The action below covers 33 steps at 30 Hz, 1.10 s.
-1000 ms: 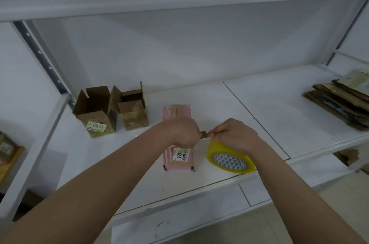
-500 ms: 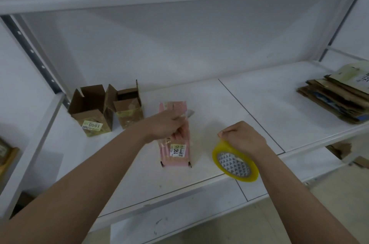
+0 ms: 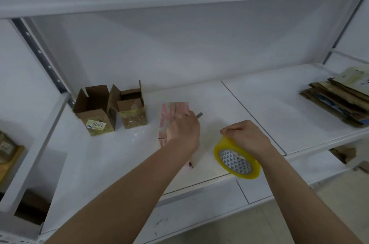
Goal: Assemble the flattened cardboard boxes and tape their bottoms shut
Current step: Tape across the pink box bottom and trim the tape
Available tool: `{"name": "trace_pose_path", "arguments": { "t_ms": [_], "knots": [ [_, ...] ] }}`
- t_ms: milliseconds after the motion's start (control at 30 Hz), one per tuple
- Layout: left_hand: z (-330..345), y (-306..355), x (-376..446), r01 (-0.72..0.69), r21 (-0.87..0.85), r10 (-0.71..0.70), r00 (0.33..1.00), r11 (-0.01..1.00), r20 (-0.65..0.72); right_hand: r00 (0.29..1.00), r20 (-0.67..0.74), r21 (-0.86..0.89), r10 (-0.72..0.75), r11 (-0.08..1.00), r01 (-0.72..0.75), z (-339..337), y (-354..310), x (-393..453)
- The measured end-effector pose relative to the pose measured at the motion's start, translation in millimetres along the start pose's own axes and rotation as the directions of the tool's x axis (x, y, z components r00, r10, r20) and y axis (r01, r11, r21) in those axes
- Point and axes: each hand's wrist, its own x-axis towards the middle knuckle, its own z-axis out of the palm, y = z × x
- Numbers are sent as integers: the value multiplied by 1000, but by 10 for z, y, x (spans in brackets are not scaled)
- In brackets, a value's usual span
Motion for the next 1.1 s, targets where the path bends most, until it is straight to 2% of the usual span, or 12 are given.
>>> {"name": "trace_pose_path", "arguments": {
  "t_ms": [67, 167, 300, 367, 433, 500, 567, 600, 700, 800, 967, 1100],
  "knots": [
    [2, -59, 31, -20, -57, 20, 1000, 998, 2, 1000, -15, 52, -23, 998, 23, -59, -9, -20],
    [-42, -227, 87, -39, -283, 36, 999, 958, -15, 998, -23, 156, -52, 986, 55, -143, -30, -40],
    [-70, -416, 97, -138, -686, 32, 986, 715, -166, 996, -26, 235, -81, 968, 85, -212, -71, -62],
    [-96, -414, 45, -149, -756, -23, 977, 638, -212, 995, -17, 266, -95, 959, 96, -219, -94, -68],
    [-159, -348, -34, -188, -805, -9, 972, 563, -233, 992, -8, 291, -122, 949, 119, -208, -128, -71],
    [-212, -228, -105, -216, -785, 93, 975, 581, -200, 988, -5, 317, -154, 937, 148, -185, -183, -86],
    [-225, -111, -140, -163, -740, 136, 986, 653, -98, 982, 8, 342, -190, 923, 176, -156, -236, -113],
    [-207, -74, -133, -158, -743, 147, 986, 651, -81, 980, 15, 375, -197, 910, 177, -147, -254, -126],
    [-167, -42, -135, -202, -778, 127, 979, 595, -158, 987, 31, 511, -158, 851, 121, -150, -255, -136],
    [-163, -33, -135, -223, -808, 118, 975, 545, -190, 992, 41, 543, -122, 836, 80, -142, -221, -130],
    [-152, 12, -118, -241, -731, 113, 969, 639, -220, 990, 80, 530, -112, 847, 53, -135, -173, -139],
    [-156, -2, -110, -278, -713, 71, 949, 644, -306, 982, 95, 487, -160, 868, 94, -157, -146, -107]
  ]
}}
